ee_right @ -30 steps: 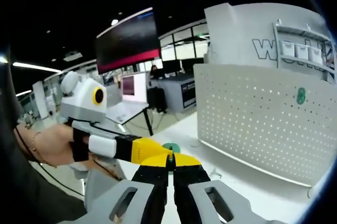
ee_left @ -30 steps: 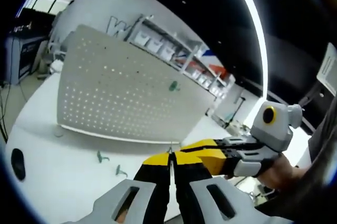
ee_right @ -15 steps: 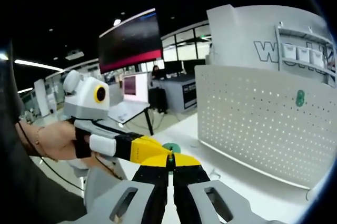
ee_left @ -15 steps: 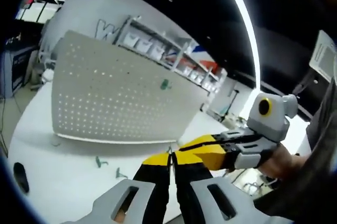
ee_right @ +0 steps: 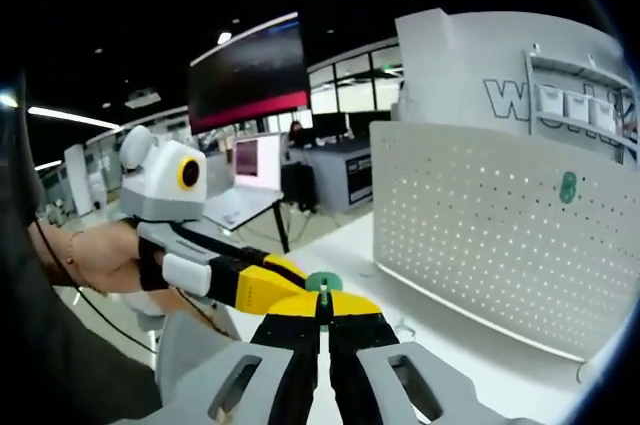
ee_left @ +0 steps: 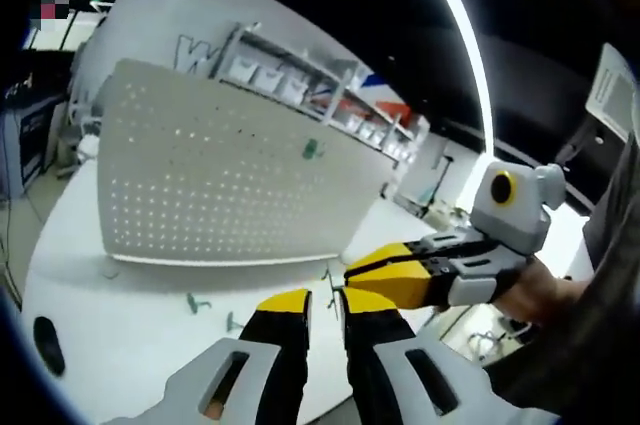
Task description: Insert the hook assembly into the mounting plate slot until the hook locks in place.
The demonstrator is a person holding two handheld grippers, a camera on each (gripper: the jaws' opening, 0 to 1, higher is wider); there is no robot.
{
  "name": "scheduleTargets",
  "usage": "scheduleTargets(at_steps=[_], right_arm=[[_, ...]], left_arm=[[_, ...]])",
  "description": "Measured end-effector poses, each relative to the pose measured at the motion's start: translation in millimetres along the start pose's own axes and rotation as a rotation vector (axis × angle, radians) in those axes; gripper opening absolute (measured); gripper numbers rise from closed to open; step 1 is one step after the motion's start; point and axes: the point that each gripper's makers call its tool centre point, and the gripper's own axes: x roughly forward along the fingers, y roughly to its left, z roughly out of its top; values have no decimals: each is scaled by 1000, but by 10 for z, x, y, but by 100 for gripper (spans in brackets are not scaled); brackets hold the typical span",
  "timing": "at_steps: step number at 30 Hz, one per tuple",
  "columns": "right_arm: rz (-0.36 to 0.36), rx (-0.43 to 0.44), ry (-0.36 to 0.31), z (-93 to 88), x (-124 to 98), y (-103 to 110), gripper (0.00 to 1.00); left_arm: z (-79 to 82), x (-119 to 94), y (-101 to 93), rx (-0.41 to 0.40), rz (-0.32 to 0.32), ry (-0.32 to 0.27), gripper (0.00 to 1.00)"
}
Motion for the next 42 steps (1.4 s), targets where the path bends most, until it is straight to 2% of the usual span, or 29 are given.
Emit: scheduleTargets(at_steps=[5,11,16,20,24,28,36,42], right_arm=[[-12,1,-3,-6,-20,-40,0],[-26,1,-2,-18,-52,-104,0],[-31,-1,0,-25,-62,-123,0],[-29,-6,2,-35,-59,-116,0],[-32,-4,1,-41,-72,-129,0],[-34,-2,0,-44,-80,-142,0],[-34,3,2,-86,-77,-142,0],[-34,-1,5,-96,-70,-145,0]], left_arm=[[-19,7,-66,13,-32,8,28],[-22,13,-110,6,-43,2,52],[-29,25,-161,7,-60,5,62],[-58,37,-204,12,-64,14,78],[-52,9,-222,38,-67,13,82],[-61,9,-237,17,-68,13,93],[-94,7,-300,24,-79,24,100],[-112,10,-339,35,-86,32,100]])
